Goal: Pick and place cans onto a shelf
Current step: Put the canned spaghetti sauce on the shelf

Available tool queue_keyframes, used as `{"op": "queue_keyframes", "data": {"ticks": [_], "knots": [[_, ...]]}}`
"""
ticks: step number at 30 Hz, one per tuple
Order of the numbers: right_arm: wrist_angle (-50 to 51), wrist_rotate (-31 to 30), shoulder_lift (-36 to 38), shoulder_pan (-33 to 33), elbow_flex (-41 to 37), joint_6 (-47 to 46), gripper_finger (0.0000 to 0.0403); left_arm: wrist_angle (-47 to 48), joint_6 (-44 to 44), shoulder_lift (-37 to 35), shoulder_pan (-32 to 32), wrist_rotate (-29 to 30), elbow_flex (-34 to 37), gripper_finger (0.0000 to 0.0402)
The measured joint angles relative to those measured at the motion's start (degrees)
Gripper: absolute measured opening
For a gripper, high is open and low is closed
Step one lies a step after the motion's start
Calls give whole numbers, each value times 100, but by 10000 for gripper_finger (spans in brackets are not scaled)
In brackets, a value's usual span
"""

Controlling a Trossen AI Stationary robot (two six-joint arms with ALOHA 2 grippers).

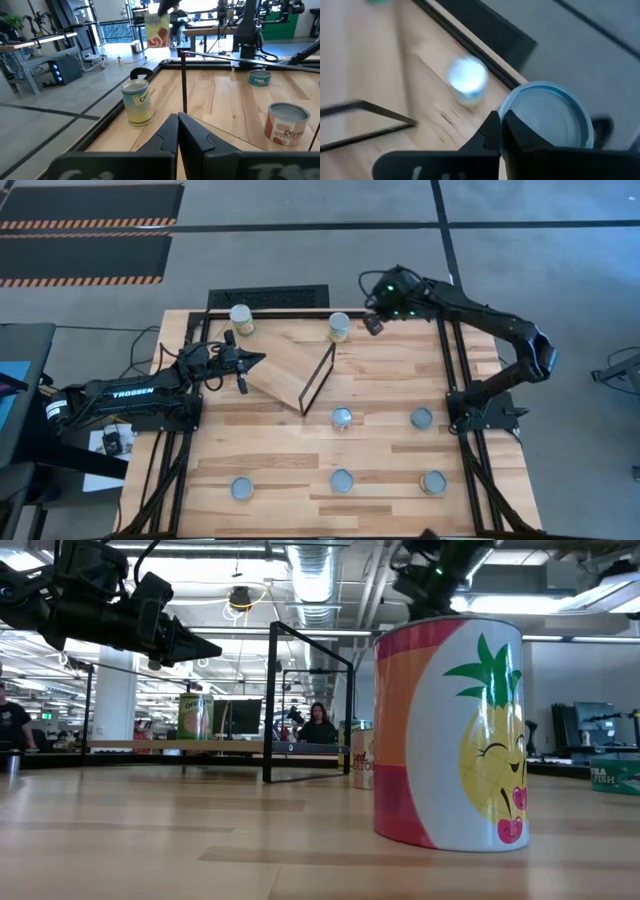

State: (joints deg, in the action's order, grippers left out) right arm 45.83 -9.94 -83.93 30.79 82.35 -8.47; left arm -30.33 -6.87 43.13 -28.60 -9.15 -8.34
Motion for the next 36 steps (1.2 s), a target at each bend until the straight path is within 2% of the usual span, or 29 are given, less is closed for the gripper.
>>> {"op": "queue_keyframes", "data": {"ticks": [10,14,19,25,36], "knots": [[-166,772,-2146,-792,2443,1329,13,16,0,0,0,9,0,0],[30,1272,-3084,-993,3469,1913,13,75,0,0,0,11,0,0],[372,1465,-4079,-1196,4424,2390,14,122,0,0,0,9,0,0],[530,1627,-4848,-1338,4992,2689,14,129,0,-1,0,9,0,0],[590,1685,-5051,-1421,5024,2836,17,135,0,0,2,9,0,0]]}}
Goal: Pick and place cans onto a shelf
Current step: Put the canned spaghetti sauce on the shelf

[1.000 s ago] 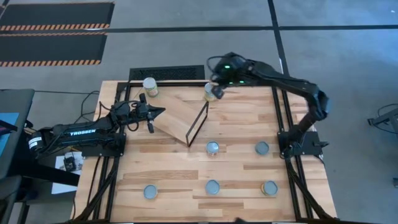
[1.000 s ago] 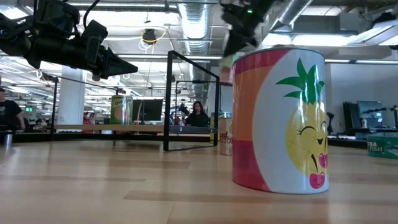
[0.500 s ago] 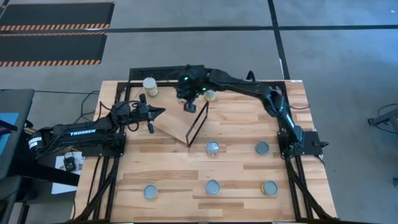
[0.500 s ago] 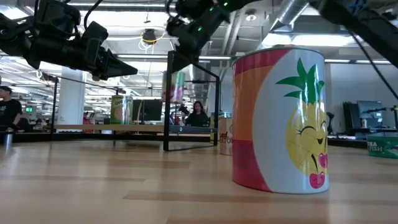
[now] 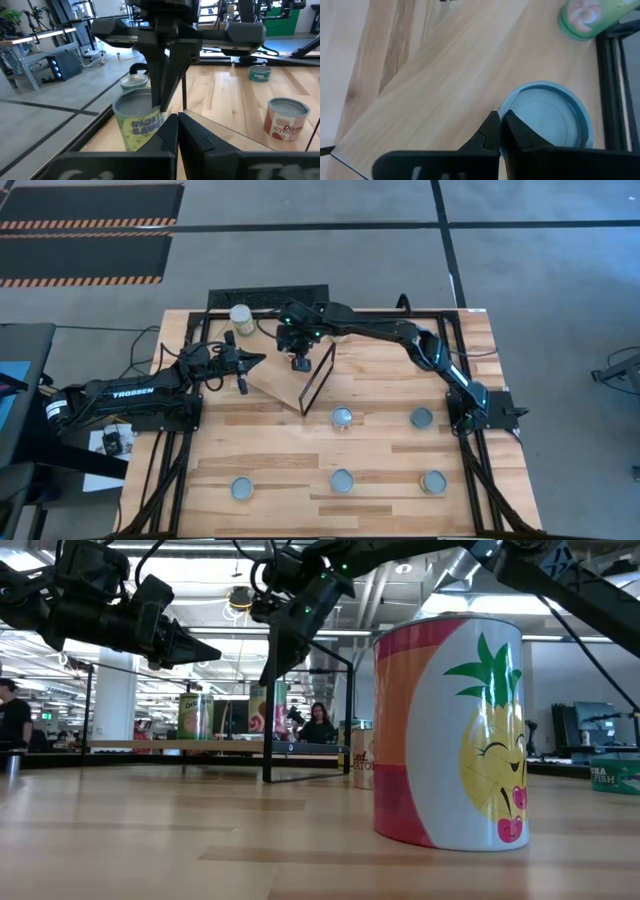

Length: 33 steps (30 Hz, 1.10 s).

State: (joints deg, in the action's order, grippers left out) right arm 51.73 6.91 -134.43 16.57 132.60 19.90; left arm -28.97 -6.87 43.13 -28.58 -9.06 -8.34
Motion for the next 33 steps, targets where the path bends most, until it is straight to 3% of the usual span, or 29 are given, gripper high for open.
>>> {"op": "queue_keyframes", "data": {"ticks": [4,23,33], "knots": [[8,222,0,0,0,-13,23,2,0,-1,0,-1,0,0],[-24,226,7,-8,-109,-102,41,0,0,-1,0,-2,-1,0],[-10,226,7,-11,-109,-183,90,0,0,0,0,-2,0,0]]}}
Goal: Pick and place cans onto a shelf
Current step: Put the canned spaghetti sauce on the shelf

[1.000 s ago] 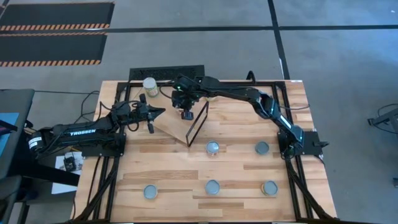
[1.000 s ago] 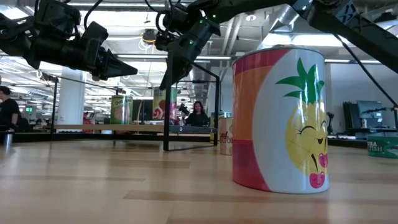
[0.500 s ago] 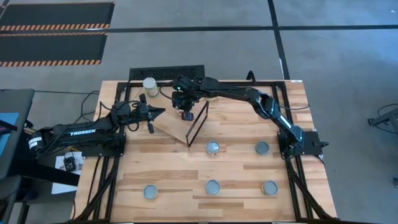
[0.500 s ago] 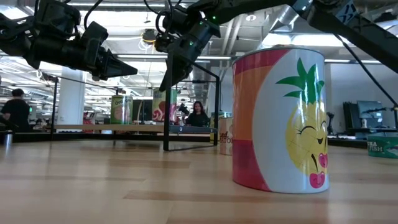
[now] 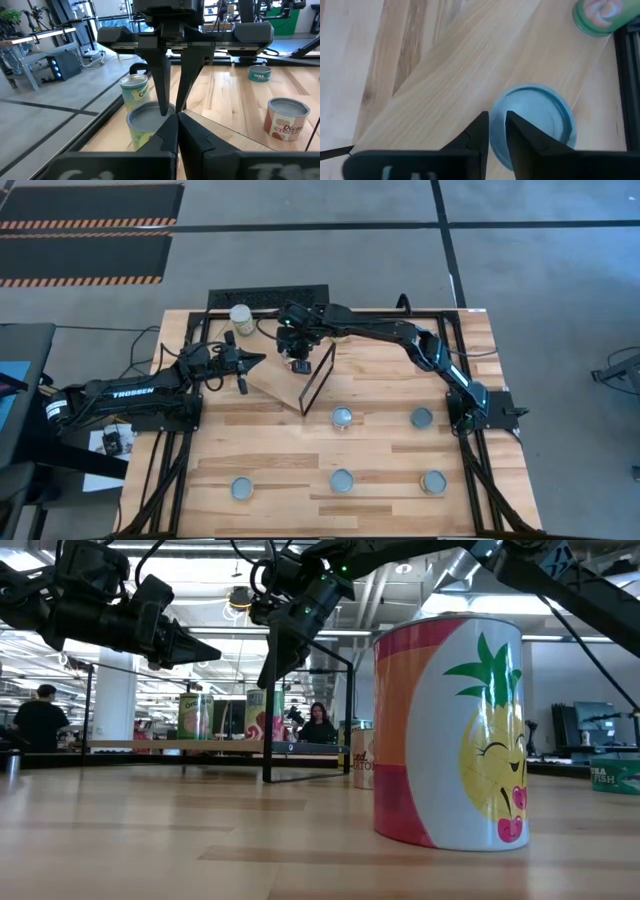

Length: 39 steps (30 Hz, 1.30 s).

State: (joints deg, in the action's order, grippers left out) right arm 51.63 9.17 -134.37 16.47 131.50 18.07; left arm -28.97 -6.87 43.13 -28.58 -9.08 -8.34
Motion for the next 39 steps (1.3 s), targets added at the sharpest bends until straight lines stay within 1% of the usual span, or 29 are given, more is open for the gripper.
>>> {"op": "queue_keyframes", "data": {"ticks": [4,7,10,12,15,17,20,24,30,33,34,36,39], "knots": [[-68,-2,17,-35,9,148,91,0,0,-2,0,0,0,0],[0,4,248,-39,54,231,76,21,-35,-2,-2,-125,-2,0],[180,2,767,-37,86,339,40,97,-88,-2,0,-381,-2,0],[366,0,1114,-35,78,465,13,144,-94,0,0,-413,-1,0],[842,-39,1608,-87,-243,720,11,154,-94,-1,-2,-412,-2,0],[916,-32,1929,-137,-654,725,8,168,-94,0,-2,-413,-2,0],[604,-17,2481,-200,-1662,668,5,226,-94,-2,-1,-413,-2,0],[-678,-24,3394,-199,-3473,432,4,292,-87,-2,-2,-420,-2,0],[-3197,-30,5206,-20,-6253,-103,4,275,46,32,96,-575,-64,0],[-4493,-61,6020,117,-7526,-314,4,636,-23,196,282,-662,-319,0],[-4920,-91,6244,168,-7912,-400,4,795,-58,287,354,-635,-452,0],[-5683,-151,6646,270,-8622,-547,4,1129,-152,488,500,-394,-741,0],[-6486,-160,7054,425,-9401,-700,4,1666,-346,825,620,35,-1249,0]]}}
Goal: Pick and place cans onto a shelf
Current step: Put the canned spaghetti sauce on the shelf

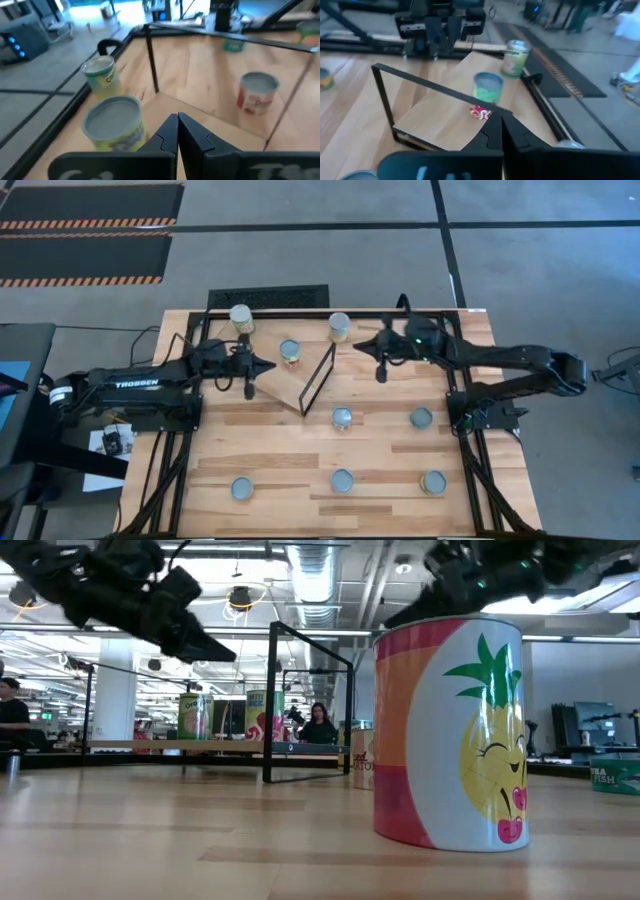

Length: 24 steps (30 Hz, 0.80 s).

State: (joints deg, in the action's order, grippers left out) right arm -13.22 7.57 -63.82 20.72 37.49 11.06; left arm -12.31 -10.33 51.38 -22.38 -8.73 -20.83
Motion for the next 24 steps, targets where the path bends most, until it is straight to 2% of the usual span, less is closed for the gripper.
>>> {"op": "queue_keyframes", "data": {"ticks": [6,11,18,21,24], "knots": [[-868,-20,325,167,-813,-165,6,1542,-130,814,1,312,-1323,5],[-1018,-17,303,120,-1047,-164,6,2664,-548,1561,111,511,-2287,47],[-1015,-11,163,-12,-1105,62,6,3202,-1049,2457,272,1267,-2993,108],[-1013,-17,164,-6,-1105,137,6,3286,-1154,2805,274,1697,-3173,115],[-1053,-15,167,-1,-1105,167,6,3410,-1258,3035,272,1753,-3308,111]]}}
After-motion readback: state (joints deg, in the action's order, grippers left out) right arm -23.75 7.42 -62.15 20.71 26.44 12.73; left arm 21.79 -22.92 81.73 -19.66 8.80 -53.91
